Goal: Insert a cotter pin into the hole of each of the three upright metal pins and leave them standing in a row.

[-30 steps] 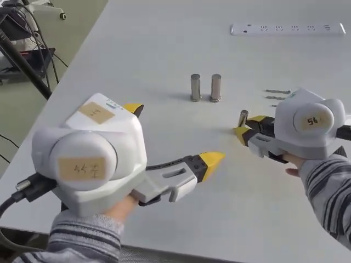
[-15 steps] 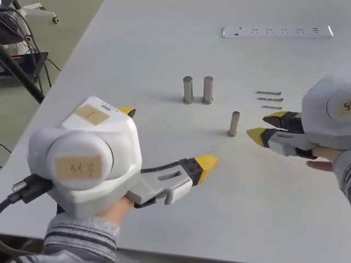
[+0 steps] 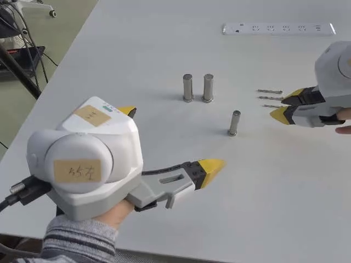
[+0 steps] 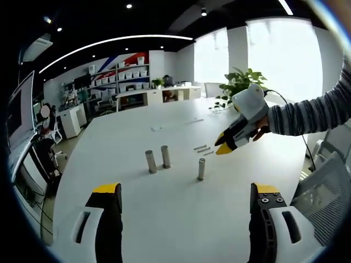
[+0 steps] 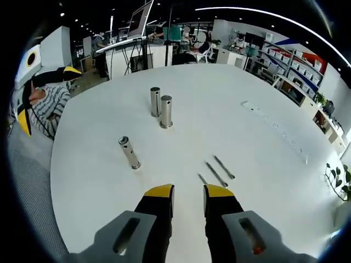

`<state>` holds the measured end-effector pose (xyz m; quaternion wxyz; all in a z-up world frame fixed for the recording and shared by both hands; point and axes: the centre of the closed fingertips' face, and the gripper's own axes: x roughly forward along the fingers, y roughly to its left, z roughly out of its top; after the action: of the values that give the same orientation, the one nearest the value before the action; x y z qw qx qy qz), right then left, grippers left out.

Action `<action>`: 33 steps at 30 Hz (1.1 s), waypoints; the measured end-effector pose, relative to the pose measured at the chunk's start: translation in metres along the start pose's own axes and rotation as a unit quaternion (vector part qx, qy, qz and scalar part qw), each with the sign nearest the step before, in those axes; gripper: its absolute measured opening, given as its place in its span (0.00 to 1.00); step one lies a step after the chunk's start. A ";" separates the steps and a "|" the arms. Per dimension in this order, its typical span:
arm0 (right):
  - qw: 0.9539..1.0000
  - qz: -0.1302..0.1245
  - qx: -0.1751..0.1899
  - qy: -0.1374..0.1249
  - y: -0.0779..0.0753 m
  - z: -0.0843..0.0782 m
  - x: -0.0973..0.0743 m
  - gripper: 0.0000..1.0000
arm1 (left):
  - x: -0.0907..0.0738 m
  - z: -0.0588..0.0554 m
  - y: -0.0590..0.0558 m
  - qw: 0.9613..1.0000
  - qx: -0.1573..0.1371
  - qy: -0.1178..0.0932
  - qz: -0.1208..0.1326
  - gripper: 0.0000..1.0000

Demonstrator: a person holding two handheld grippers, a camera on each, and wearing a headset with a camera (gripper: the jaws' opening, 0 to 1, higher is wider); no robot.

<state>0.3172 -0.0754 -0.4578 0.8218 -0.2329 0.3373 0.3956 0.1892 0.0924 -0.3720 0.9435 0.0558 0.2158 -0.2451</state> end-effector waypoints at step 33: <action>0.990 0.038 -0.044 0.130 -0.015 -0.024 0.022 0.00 | 0.004 -0.009 0.008 1.000 0.003 0.008 0.011 0.93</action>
<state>0.3300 -0.0889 -0.4882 0.7441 -0.3056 0.4321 0.4076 0.1932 0.0998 -0.3815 0.9443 0.0626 0.2218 -0.2349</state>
